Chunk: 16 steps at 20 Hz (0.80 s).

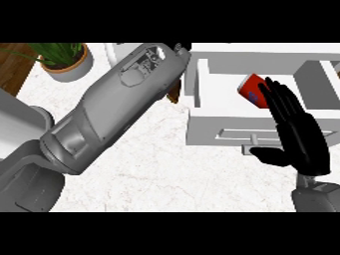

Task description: Pick up the can, place it into the drawer and close the drawer

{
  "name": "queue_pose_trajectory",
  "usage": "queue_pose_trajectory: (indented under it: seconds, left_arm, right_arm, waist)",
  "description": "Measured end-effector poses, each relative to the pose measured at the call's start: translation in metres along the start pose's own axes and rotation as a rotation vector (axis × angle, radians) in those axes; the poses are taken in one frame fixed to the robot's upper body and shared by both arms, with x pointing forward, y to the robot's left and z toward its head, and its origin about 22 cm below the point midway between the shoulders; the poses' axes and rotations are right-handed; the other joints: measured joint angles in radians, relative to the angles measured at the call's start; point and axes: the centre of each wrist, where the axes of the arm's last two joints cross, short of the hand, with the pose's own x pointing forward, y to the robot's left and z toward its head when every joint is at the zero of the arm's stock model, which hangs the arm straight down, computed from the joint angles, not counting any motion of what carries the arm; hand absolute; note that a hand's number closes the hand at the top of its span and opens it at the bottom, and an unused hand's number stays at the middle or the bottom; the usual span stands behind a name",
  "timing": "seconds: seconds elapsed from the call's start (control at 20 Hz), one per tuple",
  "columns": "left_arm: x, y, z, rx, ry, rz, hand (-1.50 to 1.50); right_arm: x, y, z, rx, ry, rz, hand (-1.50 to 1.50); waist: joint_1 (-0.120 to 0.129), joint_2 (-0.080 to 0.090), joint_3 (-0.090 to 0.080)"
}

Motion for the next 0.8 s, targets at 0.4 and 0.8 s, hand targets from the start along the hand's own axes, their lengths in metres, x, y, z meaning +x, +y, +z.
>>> queue_pose_trajectory:
  seconds: [0.4,0.8]
  left_arm:
    - [0.002,0.036,-0.004,0.005,0.009,-0.015,-1.50]
    - [0.003,0.075,-0.004,0.003,0.024,-0.017,-1.50]
  right_arm:
    - [-0.020,0.039,-0.026,-0.057,0.017,0.067,-1.50]
    - [-0.039,0.057,-0.056,-0.101,0.025,0.163,-1.50]
  waist:
    - [0.012,-0.013,-0.013]
    - [0.033,-0.018,-0.022]
